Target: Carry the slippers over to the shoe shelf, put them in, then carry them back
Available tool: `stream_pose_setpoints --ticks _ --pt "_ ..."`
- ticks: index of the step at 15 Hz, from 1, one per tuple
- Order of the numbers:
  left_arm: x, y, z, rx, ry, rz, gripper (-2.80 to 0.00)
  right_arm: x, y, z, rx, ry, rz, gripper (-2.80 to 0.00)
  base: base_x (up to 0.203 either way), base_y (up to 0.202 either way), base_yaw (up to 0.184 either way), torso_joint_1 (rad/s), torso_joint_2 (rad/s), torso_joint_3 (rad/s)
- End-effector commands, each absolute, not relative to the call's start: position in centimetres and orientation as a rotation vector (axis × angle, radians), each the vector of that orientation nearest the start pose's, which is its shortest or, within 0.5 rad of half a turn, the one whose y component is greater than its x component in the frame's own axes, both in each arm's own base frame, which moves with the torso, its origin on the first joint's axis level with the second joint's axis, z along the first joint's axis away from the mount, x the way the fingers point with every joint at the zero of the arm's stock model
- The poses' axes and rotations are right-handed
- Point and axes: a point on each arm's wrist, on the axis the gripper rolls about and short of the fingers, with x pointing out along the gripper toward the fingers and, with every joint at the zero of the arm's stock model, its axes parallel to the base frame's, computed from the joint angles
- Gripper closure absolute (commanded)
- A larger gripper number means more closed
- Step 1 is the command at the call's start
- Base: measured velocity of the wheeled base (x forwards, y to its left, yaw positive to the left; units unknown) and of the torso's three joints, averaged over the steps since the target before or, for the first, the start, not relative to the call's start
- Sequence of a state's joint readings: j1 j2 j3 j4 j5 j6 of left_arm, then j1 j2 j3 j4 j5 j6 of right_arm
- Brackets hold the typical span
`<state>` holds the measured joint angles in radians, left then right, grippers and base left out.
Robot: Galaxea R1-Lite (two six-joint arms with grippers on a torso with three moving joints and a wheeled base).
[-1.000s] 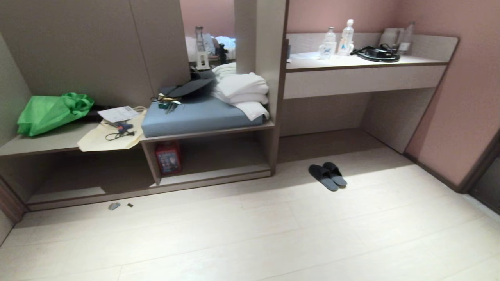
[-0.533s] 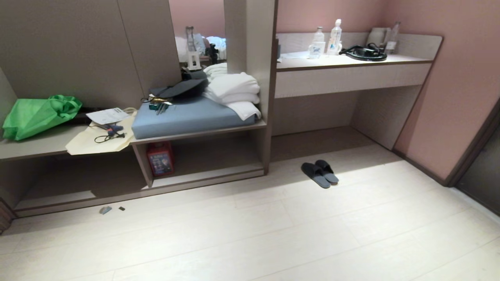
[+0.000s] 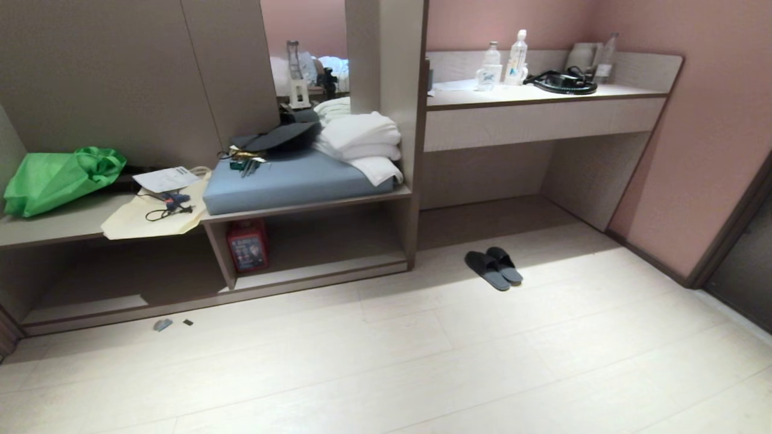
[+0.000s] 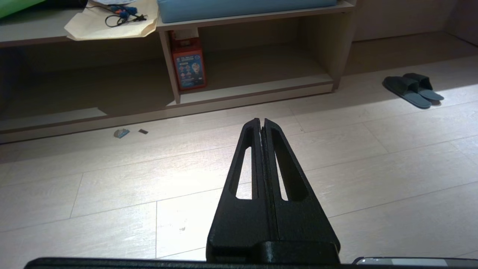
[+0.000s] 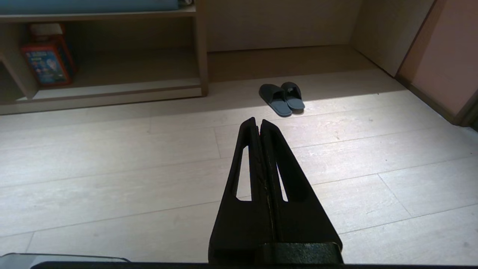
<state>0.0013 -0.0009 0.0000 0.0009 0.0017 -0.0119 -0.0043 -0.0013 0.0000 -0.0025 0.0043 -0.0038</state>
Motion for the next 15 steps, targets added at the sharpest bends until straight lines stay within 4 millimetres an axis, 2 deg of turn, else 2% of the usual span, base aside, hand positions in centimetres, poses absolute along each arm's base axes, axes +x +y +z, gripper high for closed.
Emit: stream_pose_setpoints --ticks 1,15 --pt "-2.28 0.00 7.53 -0.012 0.002 0.003 0.00 -2.29 0.02 7.58 -0.005 -0.005 0.000 0.00 0.000 0.000 0.000 0.000 0.00 0.000" --pt "-2.28 0.00 7.53 -0.012 0.002 0.003 0.00 -2.29 0.02 7.58 -0.005 -0.005 0.002 0.00 0.000 0.000 0.000 0.000 0.00 0.000"
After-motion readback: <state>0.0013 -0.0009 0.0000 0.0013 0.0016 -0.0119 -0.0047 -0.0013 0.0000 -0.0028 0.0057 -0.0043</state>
